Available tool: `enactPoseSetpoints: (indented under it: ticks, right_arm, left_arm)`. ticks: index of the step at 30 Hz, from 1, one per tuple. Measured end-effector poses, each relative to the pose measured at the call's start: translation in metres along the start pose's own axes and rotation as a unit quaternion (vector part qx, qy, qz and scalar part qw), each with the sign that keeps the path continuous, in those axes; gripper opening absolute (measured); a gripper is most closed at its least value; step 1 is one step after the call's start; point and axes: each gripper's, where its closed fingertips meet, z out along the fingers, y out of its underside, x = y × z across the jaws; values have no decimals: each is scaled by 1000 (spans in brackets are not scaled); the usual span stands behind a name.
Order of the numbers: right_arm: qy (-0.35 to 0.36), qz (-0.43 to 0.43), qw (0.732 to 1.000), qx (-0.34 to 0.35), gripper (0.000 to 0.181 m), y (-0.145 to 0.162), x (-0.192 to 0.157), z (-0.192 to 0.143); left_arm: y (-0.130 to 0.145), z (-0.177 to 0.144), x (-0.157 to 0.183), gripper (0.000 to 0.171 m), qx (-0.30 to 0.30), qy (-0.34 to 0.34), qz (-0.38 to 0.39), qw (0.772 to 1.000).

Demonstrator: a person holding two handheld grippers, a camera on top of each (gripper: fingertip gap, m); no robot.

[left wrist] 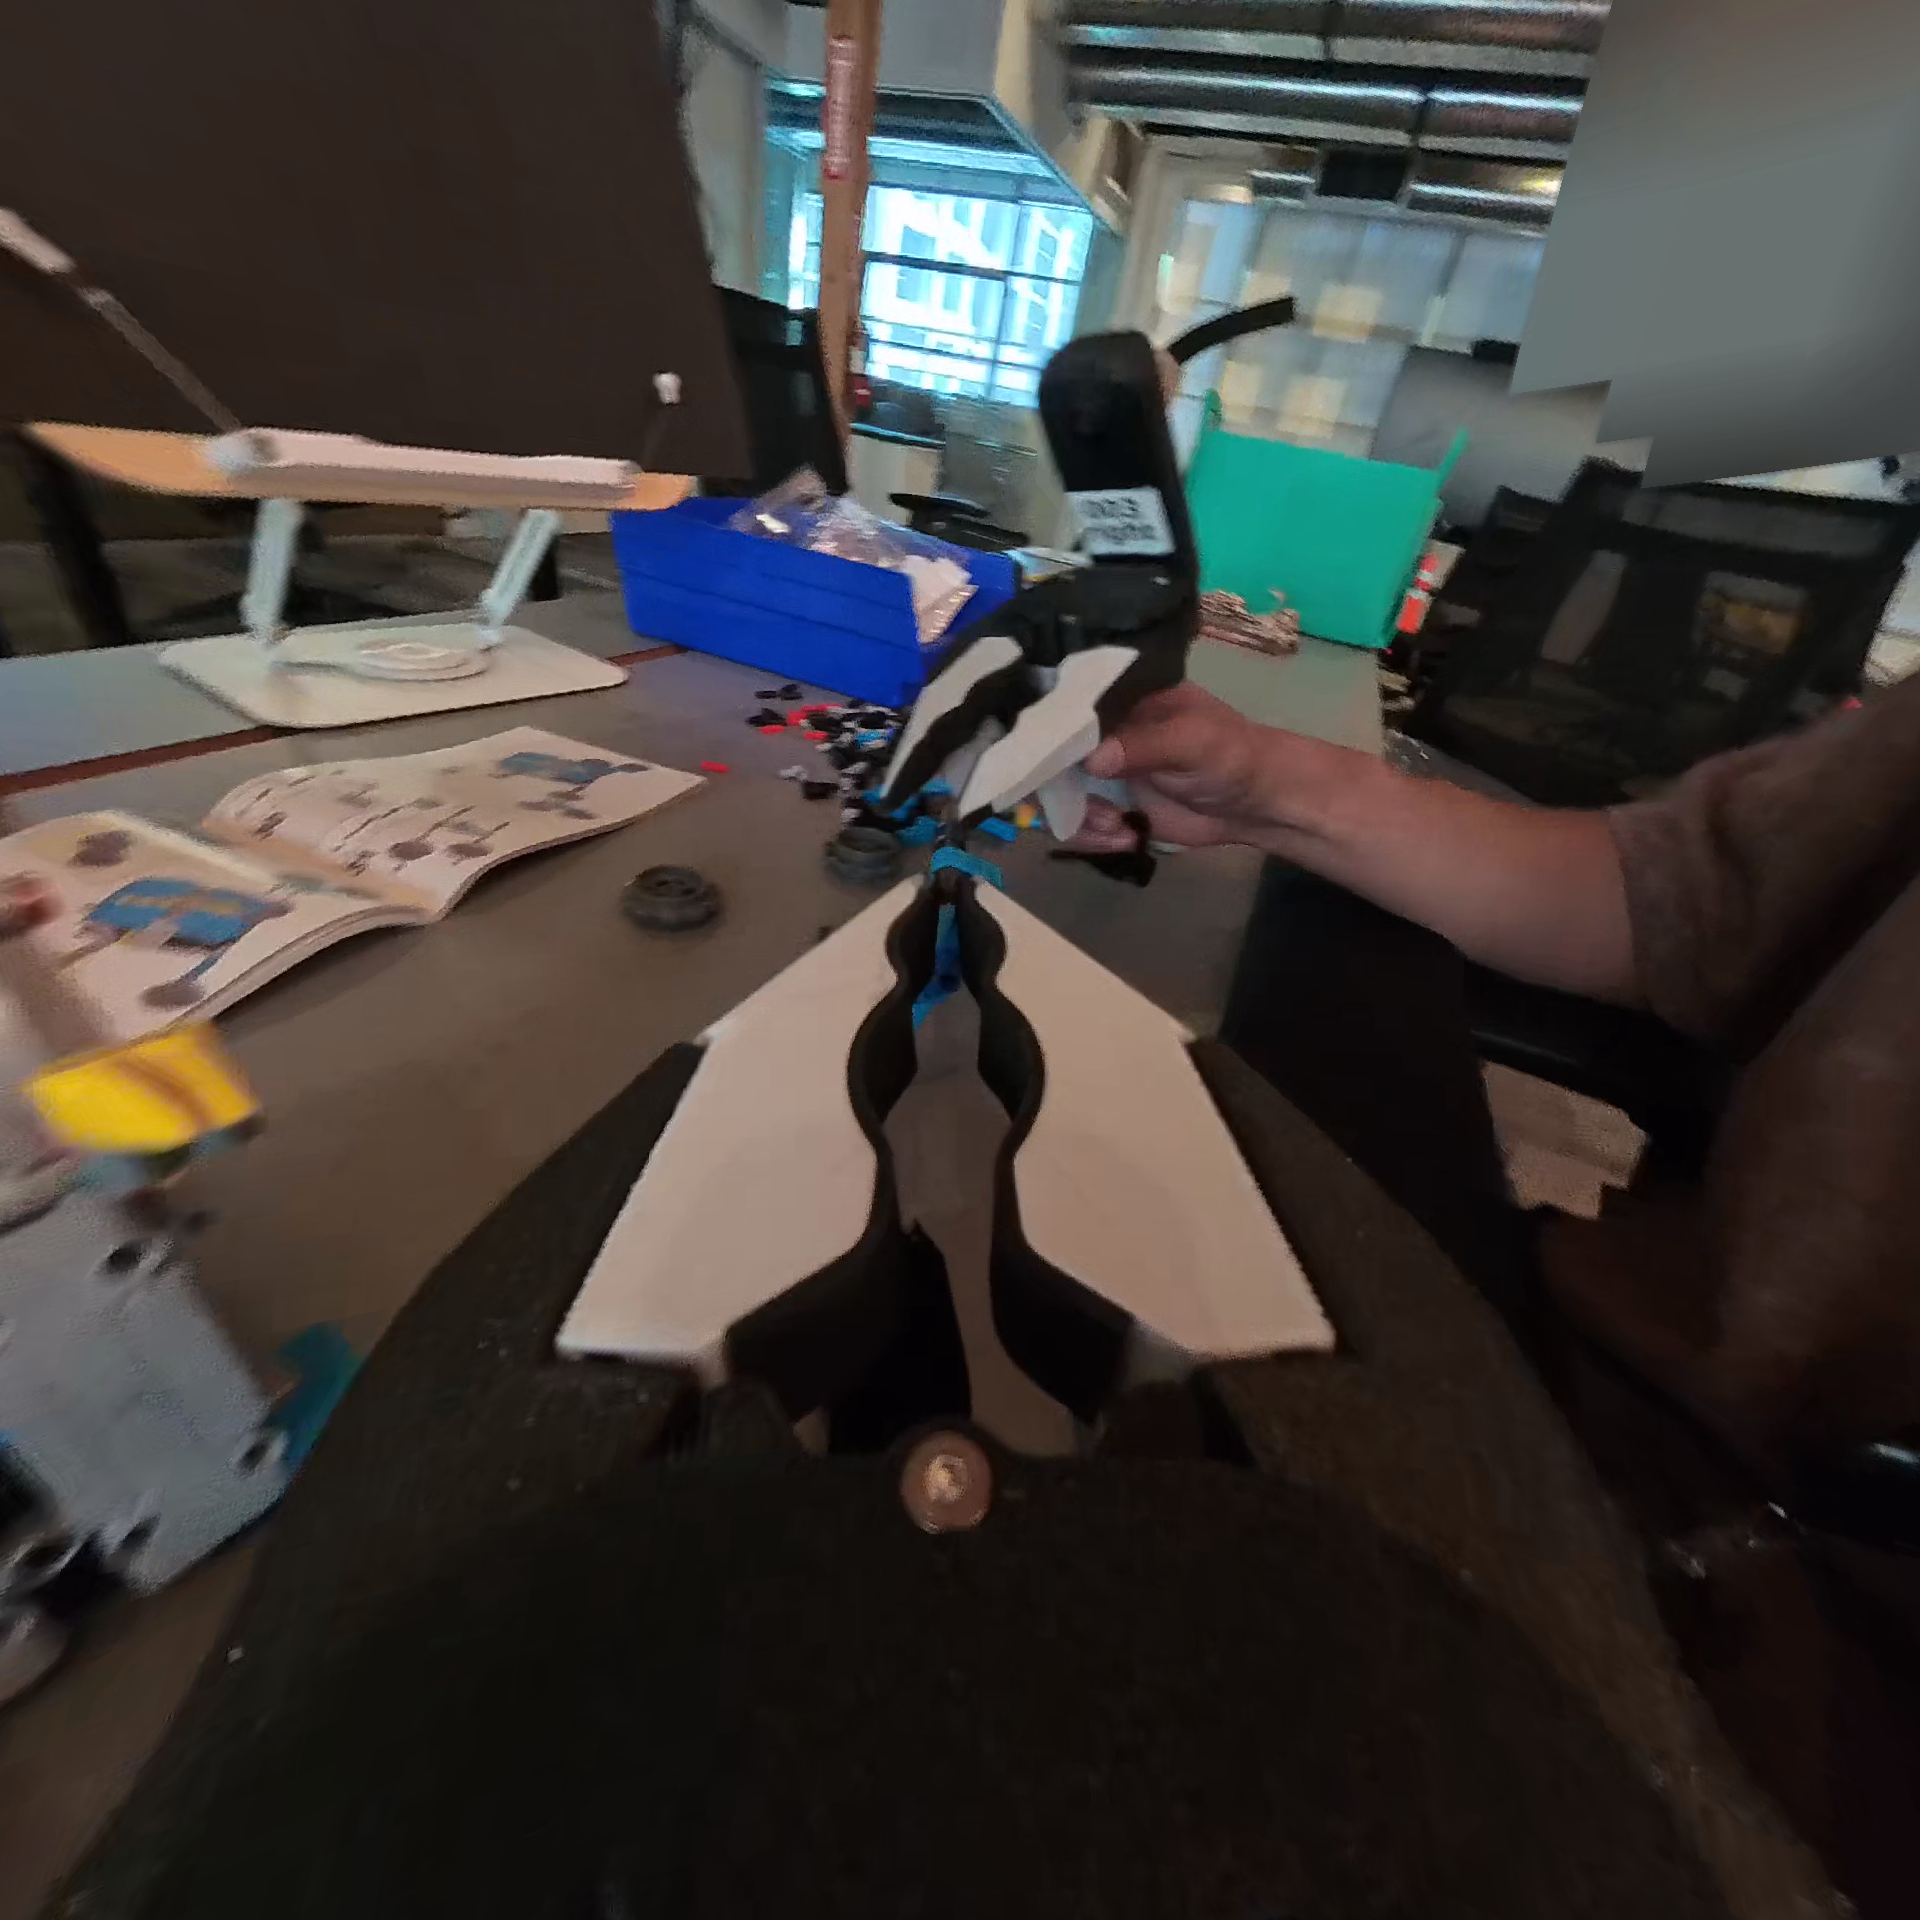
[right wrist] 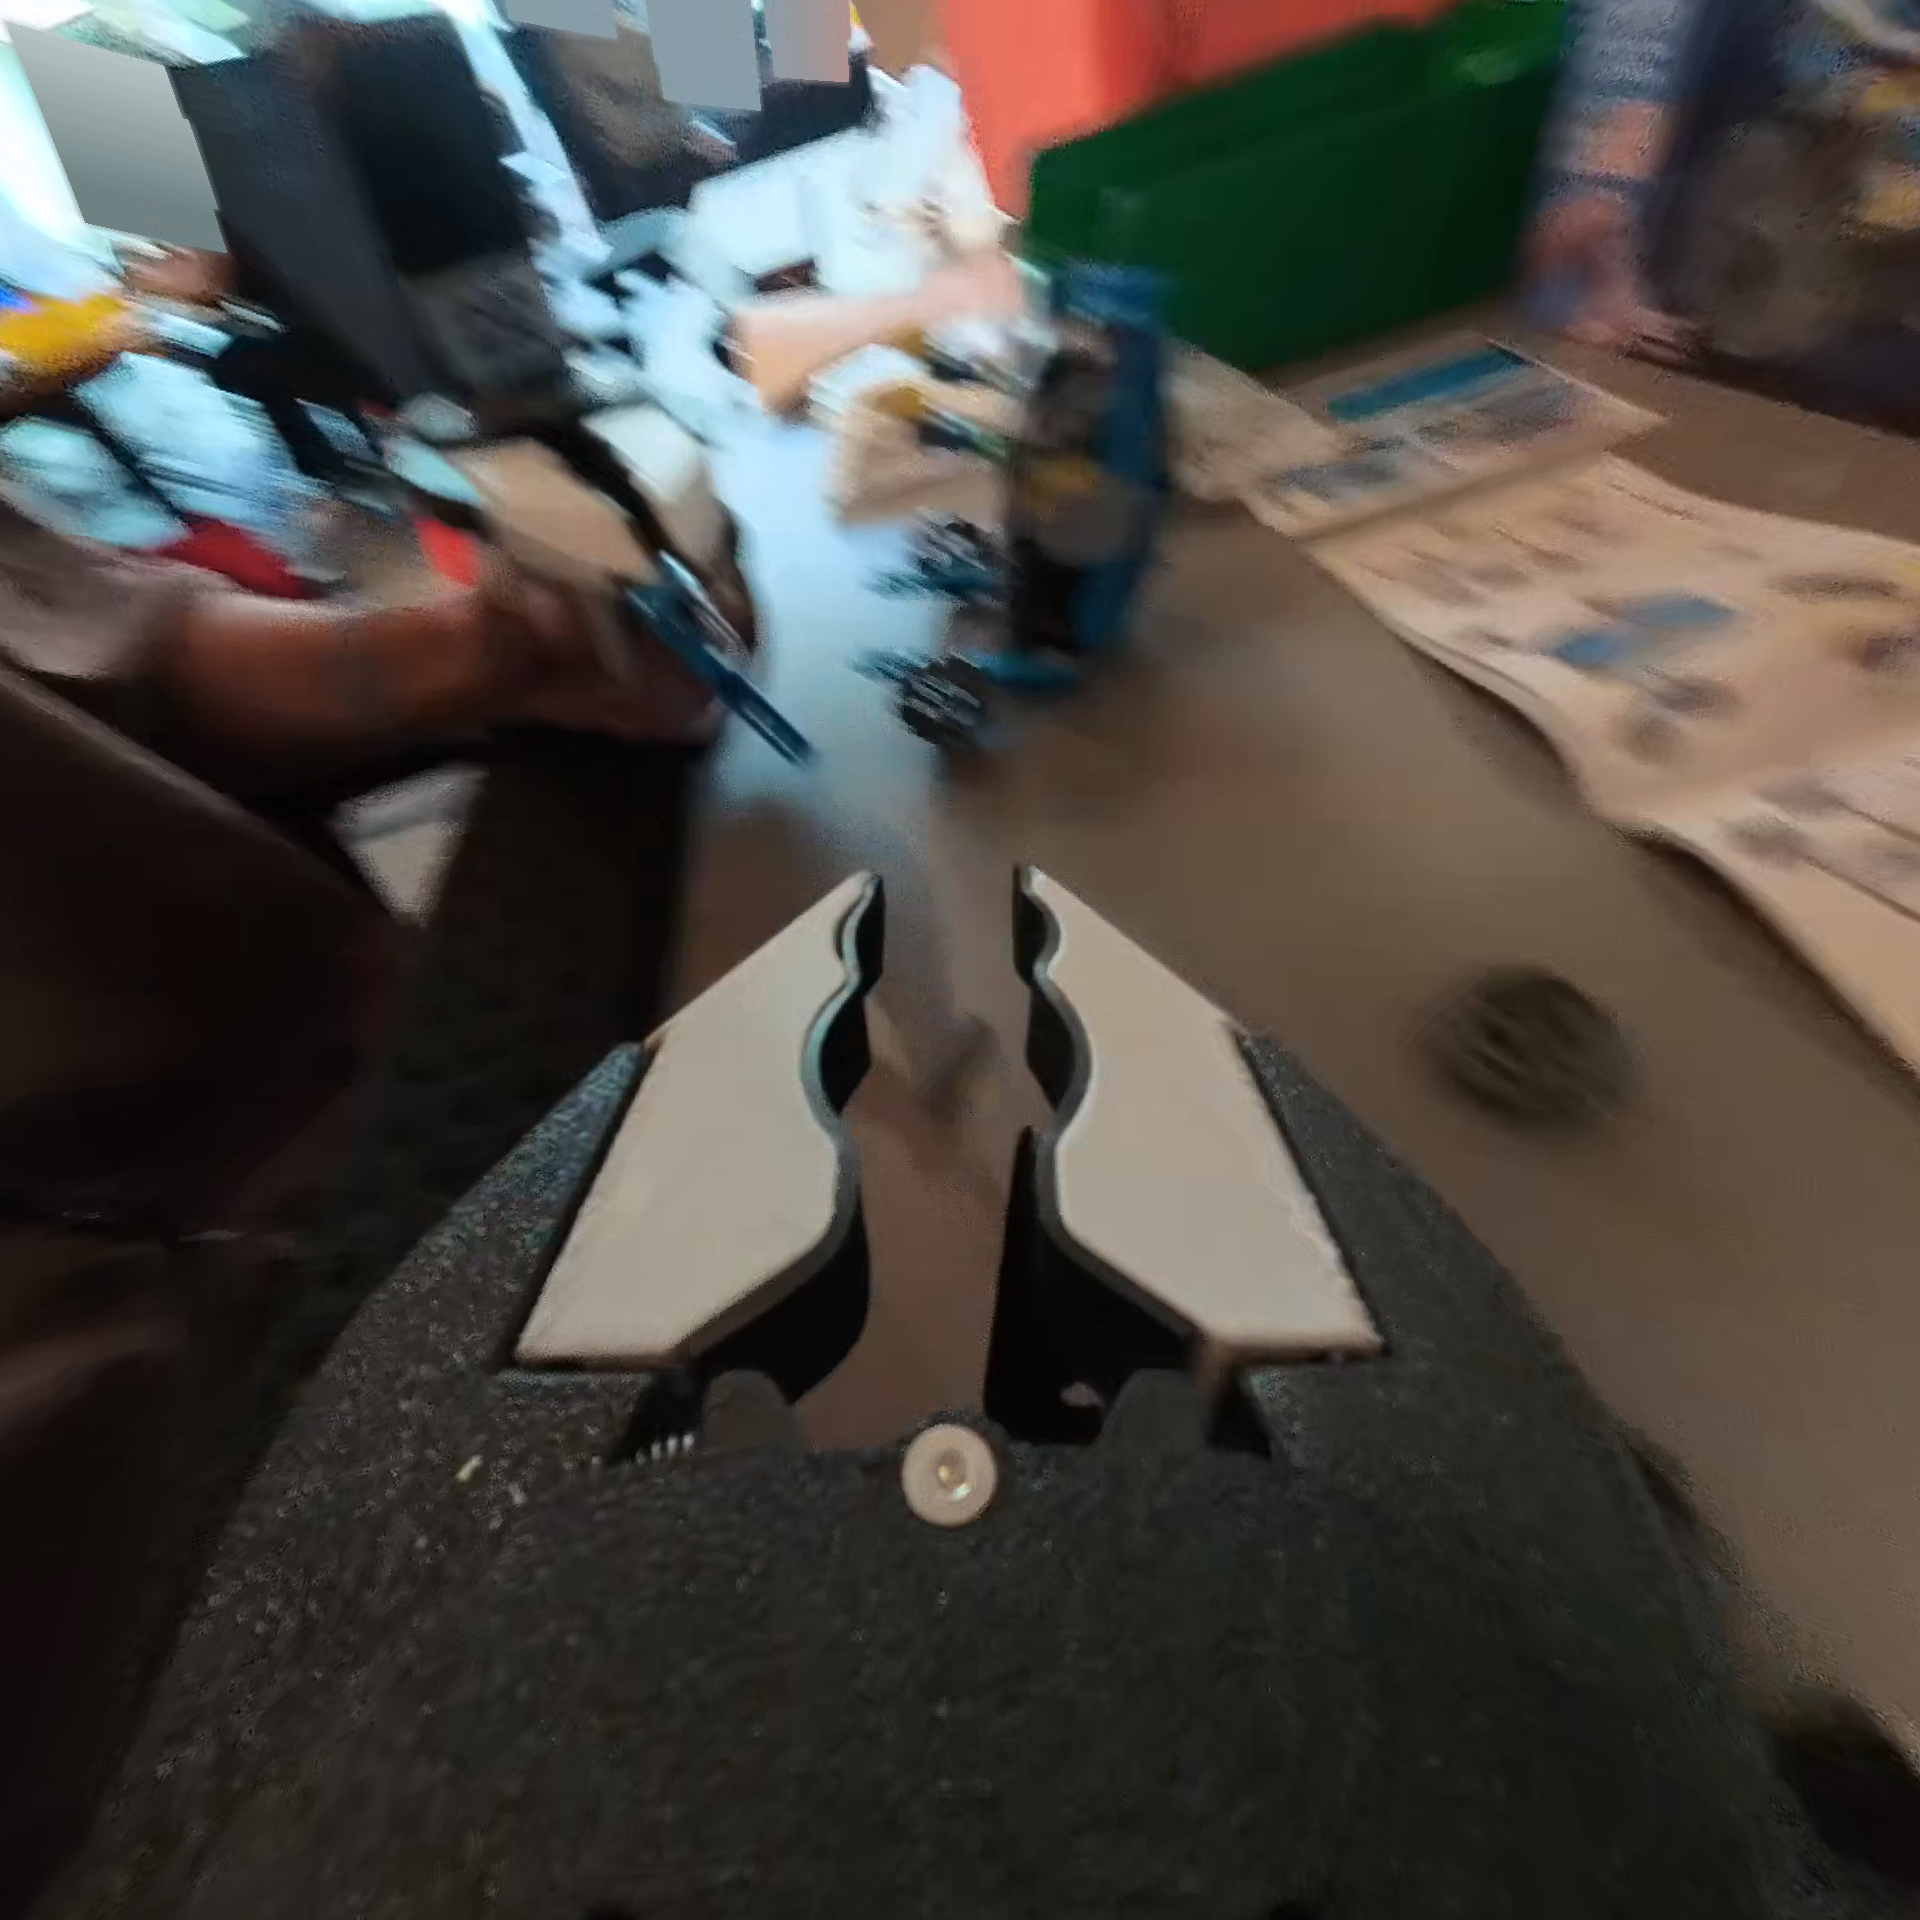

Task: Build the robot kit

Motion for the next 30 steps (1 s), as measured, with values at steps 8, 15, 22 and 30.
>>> enactPoseSetpoints:
  ticks: [8,15,22,30]
  right_arm:
    - [213,12,974,-72,31,39,76,-38]
    - [189,21,971,-147,27,65,68,-21]
    - [195,-4,968,-156,25,64,67,-10]
    - [204,-26,972,-110,22,46,75,-9]
  left_arm:
    - [3,-3,-24,3,3,-35,-58,998]
    - [5,-1,-15,3,-7,-33,-18,999]
    - [2,-4,-22,3,6,-38,-43,998]
    - [1,-4,-21,3,16,-13,-68,997]
